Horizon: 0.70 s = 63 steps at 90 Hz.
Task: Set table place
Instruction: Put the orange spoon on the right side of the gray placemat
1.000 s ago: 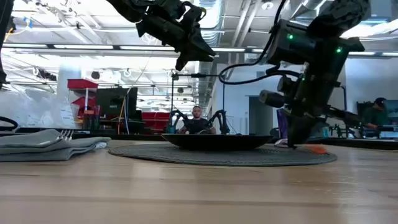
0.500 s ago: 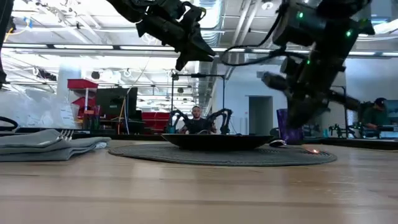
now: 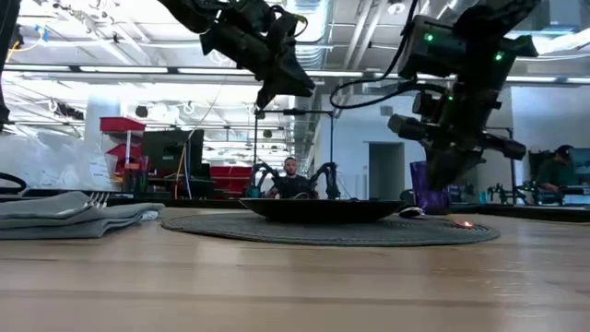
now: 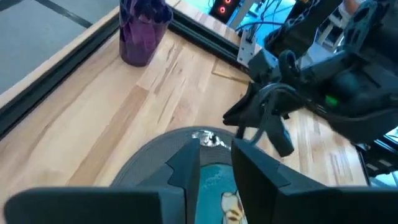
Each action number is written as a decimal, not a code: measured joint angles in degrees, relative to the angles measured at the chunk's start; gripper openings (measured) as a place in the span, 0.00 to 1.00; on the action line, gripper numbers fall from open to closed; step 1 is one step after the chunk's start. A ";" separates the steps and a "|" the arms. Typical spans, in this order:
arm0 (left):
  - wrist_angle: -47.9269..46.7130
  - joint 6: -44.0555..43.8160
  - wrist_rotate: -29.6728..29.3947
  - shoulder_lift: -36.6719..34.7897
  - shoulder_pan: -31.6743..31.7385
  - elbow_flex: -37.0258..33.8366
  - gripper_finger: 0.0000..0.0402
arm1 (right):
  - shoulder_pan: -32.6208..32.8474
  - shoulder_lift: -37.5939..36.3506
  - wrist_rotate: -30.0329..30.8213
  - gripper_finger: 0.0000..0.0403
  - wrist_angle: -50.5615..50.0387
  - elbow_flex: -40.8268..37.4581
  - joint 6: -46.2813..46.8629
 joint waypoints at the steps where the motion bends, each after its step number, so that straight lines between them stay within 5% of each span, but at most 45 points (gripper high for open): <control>1: -0.05 0.00 0.00 0.00 0.00 0.00 0.19 | 0.00 0.03 -0.12 0.14 0.16 0.01 -0.29; 42: -1.31 0.00 0.00 0.00 -0.01 0.00 0.19 | 0.11 5.72 -4.81 0.56 4.96 -0.05 -3.63; 63: -1.29 0.13 0.00 0.00 -0.02 0.00 0.19 | -0.33 7.39 -4.73 0.50 5.93 0.02 -2.30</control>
